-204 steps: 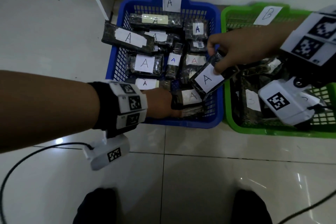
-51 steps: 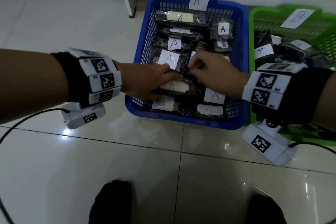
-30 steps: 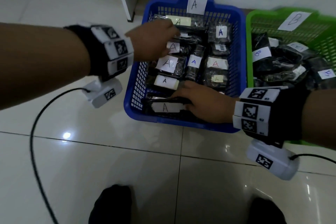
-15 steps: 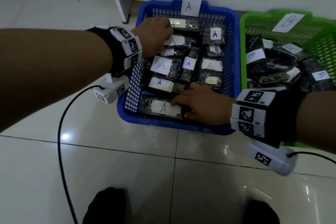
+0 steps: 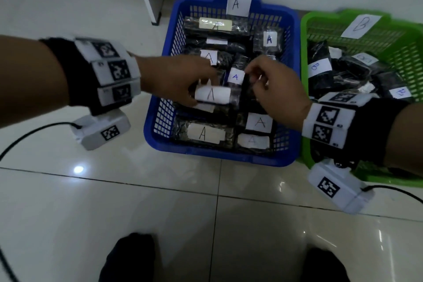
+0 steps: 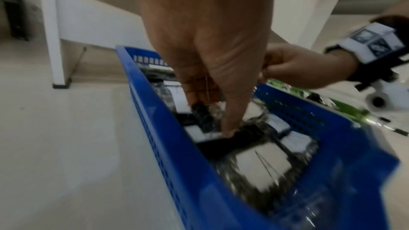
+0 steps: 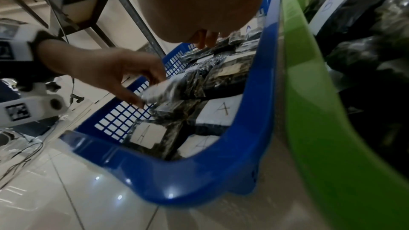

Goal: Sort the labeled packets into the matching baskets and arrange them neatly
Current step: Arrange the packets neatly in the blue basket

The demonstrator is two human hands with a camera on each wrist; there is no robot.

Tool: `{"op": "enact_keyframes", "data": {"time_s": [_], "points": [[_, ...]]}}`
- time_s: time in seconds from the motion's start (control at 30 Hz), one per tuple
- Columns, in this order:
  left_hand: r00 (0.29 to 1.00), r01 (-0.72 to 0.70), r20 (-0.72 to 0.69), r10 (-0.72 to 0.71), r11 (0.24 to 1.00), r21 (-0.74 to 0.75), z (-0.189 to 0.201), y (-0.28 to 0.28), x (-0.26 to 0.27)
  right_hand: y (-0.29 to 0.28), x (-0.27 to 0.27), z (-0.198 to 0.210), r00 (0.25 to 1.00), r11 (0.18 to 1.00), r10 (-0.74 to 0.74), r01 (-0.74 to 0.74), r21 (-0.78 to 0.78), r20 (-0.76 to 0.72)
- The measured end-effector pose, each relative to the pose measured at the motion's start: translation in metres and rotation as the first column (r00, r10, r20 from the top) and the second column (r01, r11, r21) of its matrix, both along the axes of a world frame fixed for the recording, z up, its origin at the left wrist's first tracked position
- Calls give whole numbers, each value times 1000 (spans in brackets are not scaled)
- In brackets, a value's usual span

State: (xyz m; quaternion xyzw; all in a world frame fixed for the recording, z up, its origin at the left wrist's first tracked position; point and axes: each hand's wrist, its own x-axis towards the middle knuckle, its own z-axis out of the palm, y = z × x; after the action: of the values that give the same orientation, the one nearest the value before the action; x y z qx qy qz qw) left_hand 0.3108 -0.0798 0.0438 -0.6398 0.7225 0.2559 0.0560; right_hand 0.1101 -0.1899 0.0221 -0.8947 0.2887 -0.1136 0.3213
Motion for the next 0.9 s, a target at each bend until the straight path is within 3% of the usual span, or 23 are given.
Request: {"op": "enact_keyframes", "data": {"time_s": [0.1, 0.17, 0.37, 0.5, 0.57, 0.67, 0.8, 0.9], "points": [[983, 81, 150, -104, 985, 151, -19, 13, -12, -7, 1, -2, 1000, 997, -27, 28, -73, 16], [975, 71, 197, -102, 985, 159, -27, 13, -13, -13, 1, -1, 999, 994, -26, 28, -109, 22], [991, -61, 126, 44, 989, 133, -35, 16, -12, -40, 4, 1, 998, 980, -40, 29, -197, -52], [993, -44, 119, 23, 983, 179, -30, 9, -9, -45, -3, -3, 977, 955, 41, -100, -280, -208], [991, -39, 130, 26, 994, 101, -19, 2, -3, -42, -4, -1, 961, 937, 110, -185, -295, -253], [992, -98, 67, 108, 986, -136, -7, -11, 12, -36, 7, 2, 883, 867, 265, -394, -304, -388], [975, -63, 213, 59, 998, 10, -15, -19, 19, -27, 31, -1, 765, 818, 351, -531, -220, -540], [968, -88, 236, 89, 996, -12, -25, -17, 18, -21, 35, -10, 698, 822, 342, -547, -160, -629]]}}
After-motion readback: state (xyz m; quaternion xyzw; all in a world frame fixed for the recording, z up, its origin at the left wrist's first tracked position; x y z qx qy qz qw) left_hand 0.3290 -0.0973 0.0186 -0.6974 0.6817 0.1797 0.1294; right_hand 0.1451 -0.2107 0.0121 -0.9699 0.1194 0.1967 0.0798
